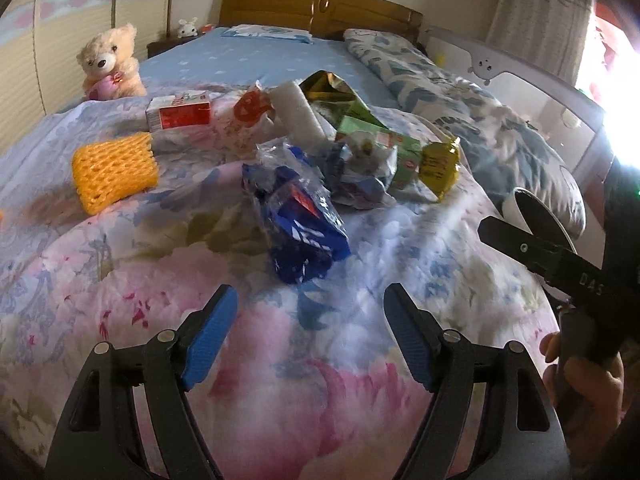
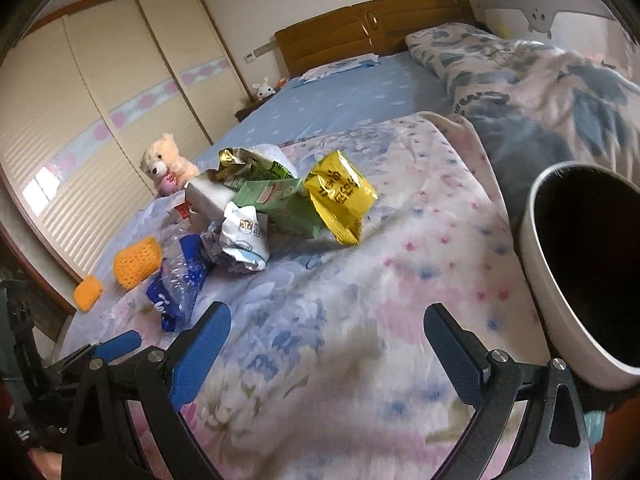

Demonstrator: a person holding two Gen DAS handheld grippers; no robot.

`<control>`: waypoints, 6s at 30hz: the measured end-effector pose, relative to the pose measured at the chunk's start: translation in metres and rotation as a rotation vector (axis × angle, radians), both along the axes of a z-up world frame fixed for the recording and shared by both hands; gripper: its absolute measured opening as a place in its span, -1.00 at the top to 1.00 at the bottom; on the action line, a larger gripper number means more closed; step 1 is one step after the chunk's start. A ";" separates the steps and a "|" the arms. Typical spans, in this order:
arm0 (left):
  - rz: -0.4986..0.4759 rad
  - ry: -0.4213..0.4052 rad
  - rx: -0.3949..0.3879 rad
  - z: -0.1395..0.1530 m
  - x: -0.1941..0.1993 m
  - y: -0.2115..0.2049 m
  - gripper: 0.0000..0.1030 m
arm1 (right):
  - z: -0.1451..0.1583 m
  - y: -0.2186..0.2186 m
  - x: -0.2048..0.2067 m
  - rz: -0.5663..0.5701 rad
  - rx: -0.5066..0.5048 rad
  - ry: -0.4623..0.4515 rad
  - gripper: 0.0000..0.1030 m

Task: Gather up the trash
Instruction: 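Move both tools back to the pile of trash on the bed, then grasp the blue plastic bag with left tool while right tool grasps yellow snack bag, then carry the blue bag and yellow bag over the white bin, then open both tools to drop the bags into the bin, then move both tools back toward the remaining trash on the bed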

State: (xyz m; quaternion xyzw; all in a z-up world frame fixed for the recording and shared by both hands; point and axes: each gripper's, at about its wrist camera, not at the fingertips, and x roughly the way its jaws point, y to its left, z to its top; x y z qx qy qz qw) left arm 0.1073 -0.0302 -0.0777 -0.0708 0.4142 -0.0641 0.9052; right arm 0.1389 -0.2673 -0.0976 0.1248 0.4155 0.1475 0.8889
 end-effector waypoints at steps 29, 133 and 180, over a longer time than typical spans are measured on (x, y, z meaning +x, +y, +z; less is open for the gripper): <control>-0.074 -0.014 -0.043 -0.001 0.032 -0.006 0.38 | -0.005 -0.003 0.056 -0.021 -0.078 -0.022 0.20; -0.641 -0.045 0.022 0.034 0.039 -0.266 -0.37 | 0.016 -0.240 -0.038 -0.450 0.105 0.023 -0.44; -0.018 0.007 -0.043 -0.002 0.012 0.042 -0.37 | 0.005 0.001 -0.031 -0.076 0.055 0.023 -0.77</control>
